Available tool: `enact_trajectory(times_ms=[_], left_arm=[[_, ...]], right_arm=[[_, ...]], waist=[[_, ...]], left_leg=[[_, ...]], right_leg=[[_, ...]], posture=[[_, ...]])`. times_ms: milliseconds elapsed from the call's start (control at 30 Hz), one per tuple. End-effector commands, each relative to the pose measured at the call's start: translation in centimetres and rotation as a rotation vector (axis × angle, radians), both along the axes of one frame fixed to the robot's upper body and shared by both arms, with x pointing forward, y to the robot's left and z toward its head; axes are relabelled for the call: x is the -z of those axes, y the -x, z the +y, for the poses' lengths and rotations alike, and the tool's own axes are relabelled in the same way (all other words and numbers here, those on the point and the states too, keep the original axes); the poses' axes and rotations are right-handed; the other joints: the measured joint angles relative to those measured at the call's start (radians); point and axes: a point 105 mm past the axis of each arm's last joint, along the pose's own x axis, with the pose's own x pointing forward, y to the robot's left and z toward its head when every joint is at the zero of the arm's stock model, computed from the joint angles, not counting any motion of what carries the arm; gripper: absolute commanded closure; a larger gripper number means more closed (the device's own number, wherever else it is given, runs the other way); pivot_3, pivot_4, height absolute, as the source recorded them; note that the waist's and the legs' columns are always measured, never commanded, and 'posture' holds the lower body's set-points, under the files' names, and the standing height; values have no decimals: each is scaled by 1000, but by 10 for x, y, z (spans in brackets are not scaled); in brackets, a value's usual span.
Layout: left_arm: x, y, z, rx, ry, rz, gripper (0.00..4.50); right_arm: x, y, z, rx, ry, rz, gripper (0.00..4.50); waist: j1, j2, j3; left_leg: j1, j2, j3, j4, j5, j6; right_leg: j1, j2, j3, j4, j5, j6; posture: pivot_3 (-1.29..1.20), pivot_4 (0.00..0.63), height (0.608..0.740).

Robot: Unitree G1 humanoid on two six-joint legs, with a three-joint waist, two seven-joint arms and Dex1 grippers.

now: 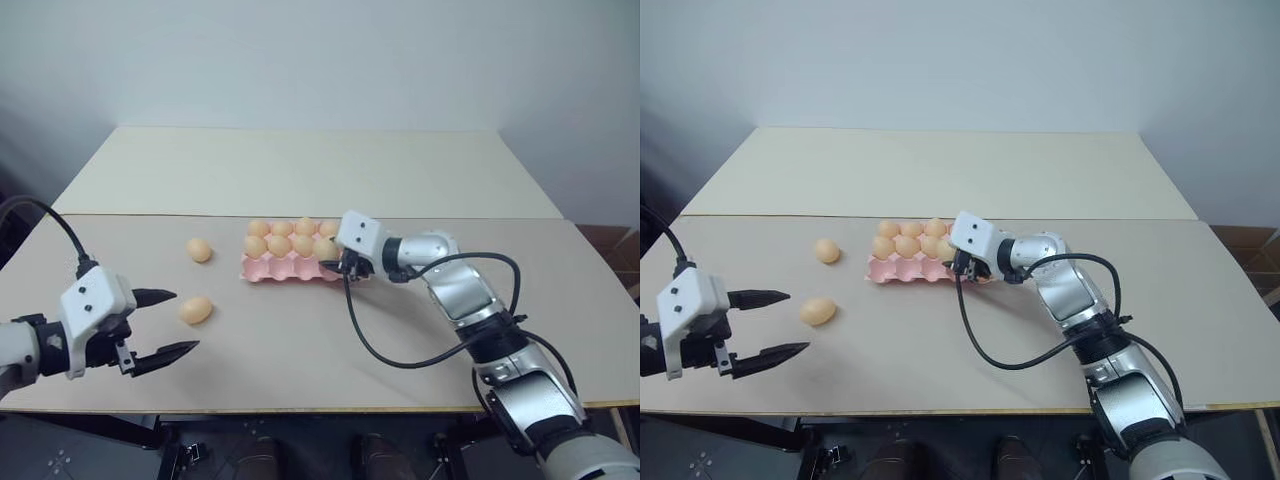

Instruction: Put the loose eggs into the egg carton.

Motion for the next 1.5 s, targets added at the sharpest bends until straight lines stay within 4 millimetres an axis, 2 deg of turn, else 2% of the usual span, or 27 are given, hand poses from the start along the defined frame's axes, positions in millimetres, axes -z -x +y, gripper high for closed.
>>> enact_trajectory(times_ms=[33,100,233,400,500,667,733,800,933,1067,1267,1367,1500], left_arm=[[-8,2,-1,-3,-13,-44,0],[-8,2,-1,-4,-12,-43,0],[-8,1,-1,-4,-11,-43,0],[-9,-2,-2,11,-13,-45,0],[-11,-4,-4,25,-11,-49,0],[-11,-7,-8,41,-10,-53,0],[-10,-10,-9,53,-5,-56,0],[-10,-13,-10,61,1,-59,0],[-10,-18,-7,58,-1,-59,0],[-11,-20,-5,53,0,-54,0],[-13,-21,-4,59,-11,-63,0],[-14,-22,-4,60,-12,-67,0],[-14,-23,-7,62,-12,-70,0]], right_arm=[[-16,-1,2,-14,-14,-60,1988],[-16,-2,1,-11,-11,-62,1473],[-15,-1,1,-11,2,-85,65],[-22,4,-3,-14,6,-136,23],[-35,13,-22,3,5,-154,23],[-40,33,-73,52,32,-104,23],[-40,45,-106,93,52,-50,23],[-43,54,-129,141,54,-4,23],[-50,67,-155,213,72,35,23],[-52,76,-167,251,87,49,23],[-48,78,-170,282,90,50,23],[-47,75,-170,295,93,39,23],[-43,54,-165,312,61,24,23]], waist=[[-2,0,0],[-2,0,0],[-3,0,0],[-3,0,0],[3,0,0],[11,0,0],[14,0,0],[22,0,0],[14,0,0],[10,0,0],[11,0,0],[12,0,0],[7,0,0]], left_leg=[[0,0,0,0,0,0],[0,1,0,0,0,0],[0,1,0,0,0,0],[0,1,0,0,0,0],[-1,0,0,-1,0,0],[-2,0,1,0,0,0],[-2,0,1,-1,0,0],[-2,0,1,-1,0,0],[0,1,2,0,0,0],[1,2,2,-1,0,0],[1,1,3,-1,0,0],[0,1,3,-1,0,0],[0,1,3,0,0,0]], right_leg=[[0,0,0,1,0,0],[-1,1,0,1,0,0],[-1,1,0,2,0,-1],[-1,1,0,1,0,-1],[-2,1,0,1,0,0],[-1,0,0,-2,0,0],[-2,0,0,-2,0,-1],[-2,0,0,-1,-1,-2],[-2,0,1,-1,0,-2],[-1,1,1,0,0,-2],[-1,0,2,-1,0,-2],[-2,0,2,-1,0,-2],[-2,0,2,-1,0,-2]], posture=[[0,150,740],[0,150,740],[0,150,740],[0,150,740],[0,150,740],[0,150,740],[0,150,740],[0,150,740],[0,150,740],[0,150,740],[0,150,740],[0,150,740],[0,150,740]])
